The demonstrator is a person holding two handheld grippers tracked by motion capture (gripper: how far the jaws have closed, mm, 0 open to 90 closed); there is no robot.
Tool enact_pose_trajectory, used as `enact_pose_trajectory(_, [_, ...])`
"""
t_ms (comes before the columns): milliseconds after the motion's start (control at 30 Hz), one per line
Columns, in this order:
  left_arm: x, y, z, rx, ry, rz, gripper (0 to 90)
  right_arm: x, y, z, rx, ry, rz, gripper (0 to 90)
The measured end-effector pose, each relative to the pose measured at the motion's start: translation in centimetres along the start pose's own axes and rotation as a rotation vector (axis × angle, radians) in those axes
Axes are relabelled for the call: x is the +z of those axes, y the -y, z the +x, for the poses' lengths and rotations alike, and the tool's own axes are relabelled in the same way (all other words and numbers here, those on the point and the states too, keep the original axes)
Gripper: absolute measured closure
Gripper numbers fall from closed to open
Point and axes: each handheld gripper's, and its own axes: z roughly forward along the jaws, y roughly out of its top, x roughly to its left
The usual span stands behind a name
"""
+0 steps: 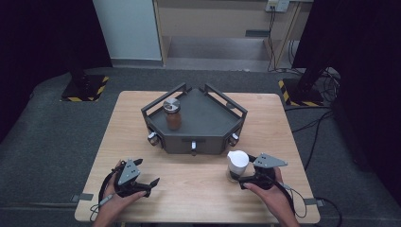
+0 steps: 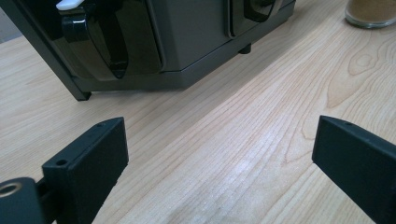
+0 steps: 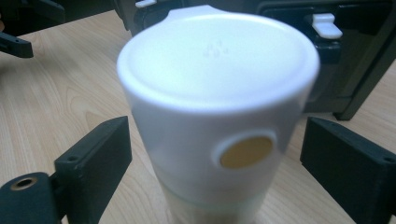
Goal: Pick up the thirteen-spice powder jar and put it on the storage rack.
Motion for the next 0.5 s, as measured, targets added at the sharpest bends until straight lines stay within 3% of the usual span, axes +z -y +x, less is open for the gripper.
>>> enact_pose_trajectory(267, [-0.08,0.1,0.14,-0.004,-0.004,0.002,3.0,0.96,-0.42,-0.08,-0.026,-0.016,0.016,18.7])
enact_pose_trajectory(500, [0.0,0.08,0.21,-0.004,-0.008,0.008,3.0,0.73,-0.12,-0.17,-0.034,-0.01,0.004,28.3])
